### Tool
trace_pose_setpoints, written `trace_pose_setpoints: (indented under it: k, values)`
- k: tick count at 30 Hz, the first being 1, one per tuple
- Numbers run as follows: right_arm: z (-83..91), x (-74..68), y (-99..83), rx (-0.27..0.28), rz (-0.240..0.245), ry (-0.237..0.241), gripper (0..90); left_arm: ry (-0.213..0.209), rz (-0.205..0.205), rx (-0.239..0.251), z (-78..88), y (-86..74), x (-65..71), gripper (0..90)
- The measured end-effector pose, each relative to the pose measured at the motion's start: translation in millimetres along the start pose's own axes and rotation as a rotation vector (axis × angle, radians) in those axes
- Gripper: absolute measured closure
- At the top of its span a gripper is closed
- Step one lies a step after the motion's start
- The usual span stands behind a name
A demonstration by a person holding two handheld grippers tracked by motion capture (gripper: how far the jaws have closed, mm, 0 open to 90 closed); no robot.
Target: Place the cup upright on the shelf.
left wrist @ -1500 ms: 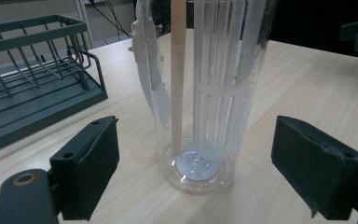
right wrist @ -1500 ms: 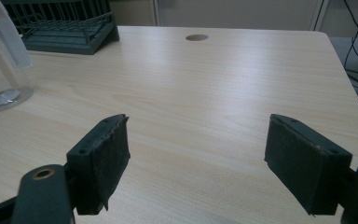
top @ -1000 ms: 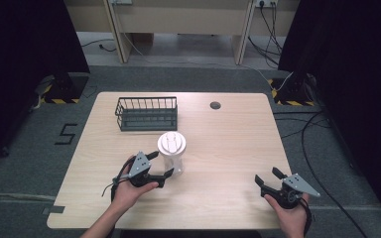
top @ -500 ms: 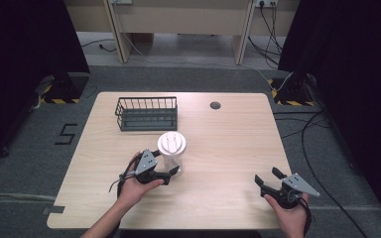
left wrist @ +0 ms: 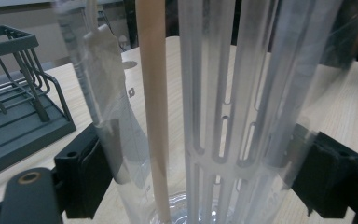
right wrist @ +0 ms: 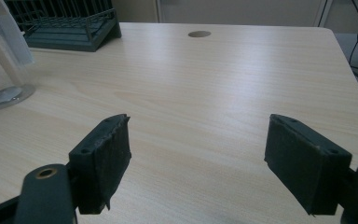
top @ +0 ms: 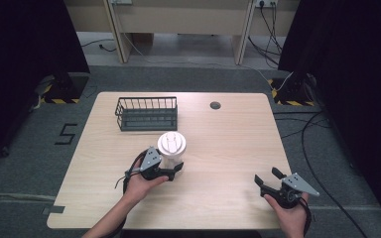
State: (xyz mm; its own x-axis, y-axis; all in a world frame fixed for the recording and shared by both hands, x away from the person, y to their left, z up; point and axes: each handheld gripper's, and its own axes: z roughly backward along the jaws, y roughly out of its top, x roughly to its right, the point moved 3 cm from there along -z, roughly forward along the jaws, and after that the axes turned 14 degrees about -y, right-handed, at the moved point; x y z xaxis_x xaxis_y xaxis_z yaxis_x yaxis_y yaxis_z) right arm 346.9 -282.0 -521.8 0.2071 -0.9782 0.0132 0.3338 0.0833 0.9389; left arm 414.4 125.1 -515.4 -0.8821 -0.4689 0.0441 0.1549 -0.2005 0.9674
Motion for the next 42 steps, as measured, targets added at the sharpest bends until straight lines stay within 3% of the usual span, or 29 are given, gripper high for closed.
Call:
trace_pose_setpoints:
  k: [13, 29, 42]
  values:
    - [-0.3, 0.6, 0.0, 0.001, -0.006, 0.004, 23.2, 0.006, 0.019, 0.019, 2.5, 3.3, 0.0, 17.4]
    - [-0.2, 1.7, 0.0, 0.003, -0.009, 0.0, 23.3, 0.098, -0.007, 0.063, 22.0, 34.4, -12.9, 17.4]
    - [0.0, 1.6, 0.1, 0.002, -0.011, 0.001, 23.3, 0.134, -0.013, 0.083, 31.7, 49.1, -27.7, 17.4]
